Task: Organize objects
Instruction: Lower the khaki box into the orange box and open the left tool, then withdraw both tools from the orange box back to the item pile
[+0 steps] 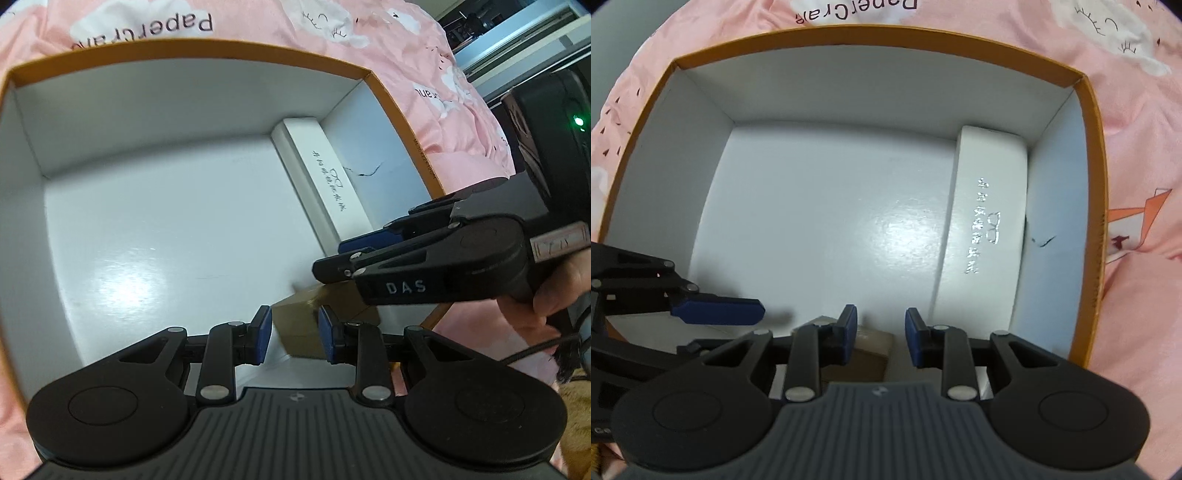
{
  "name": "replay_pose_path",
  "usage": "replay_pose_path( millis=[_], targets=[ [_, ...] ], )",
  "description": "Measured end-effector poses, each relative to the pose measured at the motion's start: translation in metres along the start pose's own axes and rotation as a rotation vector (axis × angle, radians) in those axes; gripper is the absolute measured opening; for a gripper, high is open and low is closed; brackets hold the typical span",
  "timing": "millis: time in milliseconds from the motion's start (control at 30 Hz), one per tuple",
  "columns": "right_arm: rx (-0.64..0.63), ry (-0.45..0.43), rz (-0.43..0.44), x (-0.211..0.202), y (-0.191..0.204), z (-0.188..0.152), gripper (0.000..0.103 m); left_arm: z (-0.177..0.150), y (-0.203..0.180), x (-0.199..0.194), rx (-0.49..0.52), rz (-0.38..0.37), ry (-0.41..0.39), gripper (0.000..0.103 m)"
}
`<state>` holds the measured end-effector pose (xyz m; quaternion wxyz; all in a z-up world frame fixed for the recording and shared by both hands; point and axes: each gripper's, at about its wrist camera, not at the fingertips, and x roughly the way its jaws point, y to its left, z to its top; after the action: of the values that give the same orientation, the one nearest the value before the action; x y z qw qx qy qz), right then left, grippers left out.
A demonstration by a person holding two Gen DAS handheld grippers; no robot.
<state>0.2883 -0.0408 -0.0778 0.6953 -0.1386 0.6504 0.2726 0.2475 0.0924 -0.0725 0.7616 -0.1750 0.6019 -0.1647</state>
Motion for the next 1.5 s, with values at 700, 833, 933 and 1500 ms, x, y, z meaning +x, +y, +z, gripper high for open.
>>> replay_pose_path(
  millis=[700,833,933,1500],
  targets=[
    [-0.042,-0.219,-0.097,-0.044,-0.026,-0.027,0.030,0.014,-0.046,0.047,-0.048,-0.084,0.034,0.014],
    [-0.026,-0.244,-0.096,-0.049,-0.036,-0.032,0.030,0.016,-0.053,0.051,-0.048,-0.078,0.034,0.014],
    [-0.012,-0.267,-0.081,-0.052,-0.039,-0.035,0.030,0.017,-0.056,0.053,-0.042,-0.069,0.027,0.017],
    [0.041,-0.638,0.045,-0.124,-0.006,-0.138,0.036,-0.071,-0.071,-0.078,0.086,0.081,-0.319,0.019]
  ],
)
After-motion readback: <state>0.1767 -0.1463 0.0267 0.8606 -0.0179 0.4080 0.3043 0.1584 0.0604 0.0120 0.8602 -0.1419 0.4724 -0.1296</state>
